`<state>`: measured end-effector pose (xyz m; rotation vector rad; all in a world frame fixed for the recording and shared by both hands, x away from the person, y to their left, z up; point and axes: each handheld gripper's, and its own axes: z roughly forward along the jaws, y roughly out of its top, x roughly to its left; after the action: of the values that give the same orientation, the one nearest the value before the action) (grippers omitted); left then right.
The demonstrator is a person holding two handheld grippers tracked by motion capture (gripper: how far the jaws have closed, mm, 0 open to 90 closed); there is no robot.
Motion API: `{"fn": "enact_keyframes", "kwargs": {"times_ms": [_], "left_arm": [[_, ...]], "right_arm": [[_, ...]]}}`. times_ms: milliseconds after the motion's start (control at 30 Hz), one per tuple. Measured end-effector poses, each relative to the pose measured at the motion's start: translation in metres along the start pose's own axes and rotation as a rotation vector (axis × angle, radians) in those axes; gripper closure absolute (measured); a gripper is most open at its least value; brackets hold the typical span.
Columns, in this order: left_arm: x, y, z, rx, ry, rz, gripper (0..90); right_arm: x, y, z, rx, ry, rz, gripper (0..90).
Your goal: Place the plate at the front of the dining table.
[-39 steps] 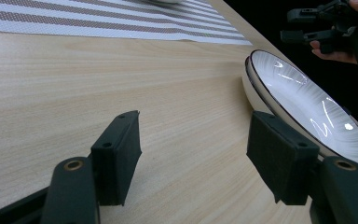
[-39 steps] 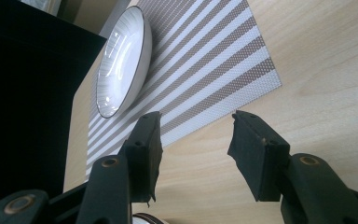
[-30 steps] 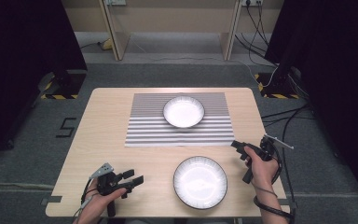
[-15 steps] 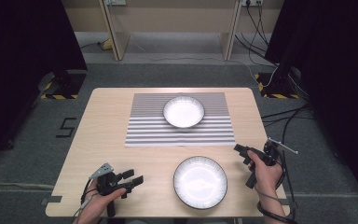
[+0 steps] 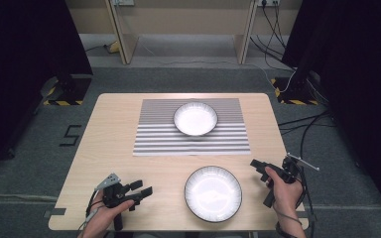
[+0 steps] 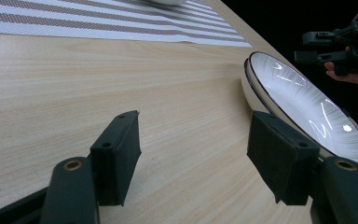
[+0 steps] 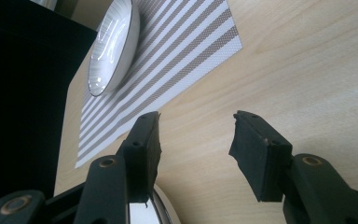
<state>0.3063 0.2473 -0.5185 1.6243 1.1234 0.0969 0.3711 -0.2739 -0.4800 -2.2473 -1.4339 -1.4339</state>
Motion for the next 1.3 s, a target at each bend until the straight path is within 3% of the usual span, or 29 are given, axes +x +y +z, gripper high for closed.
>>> {"fn": "enact_keyframes", "kwargs": {"times_ms": [1300], "left_arm": [[0.000,-0.001,-0.001,0.001,0.005,-0.003,33.8]], "right_arm": [[-0.031,-0.022,-0.030,-0.024,-0.028,0.023,50.1]]}}
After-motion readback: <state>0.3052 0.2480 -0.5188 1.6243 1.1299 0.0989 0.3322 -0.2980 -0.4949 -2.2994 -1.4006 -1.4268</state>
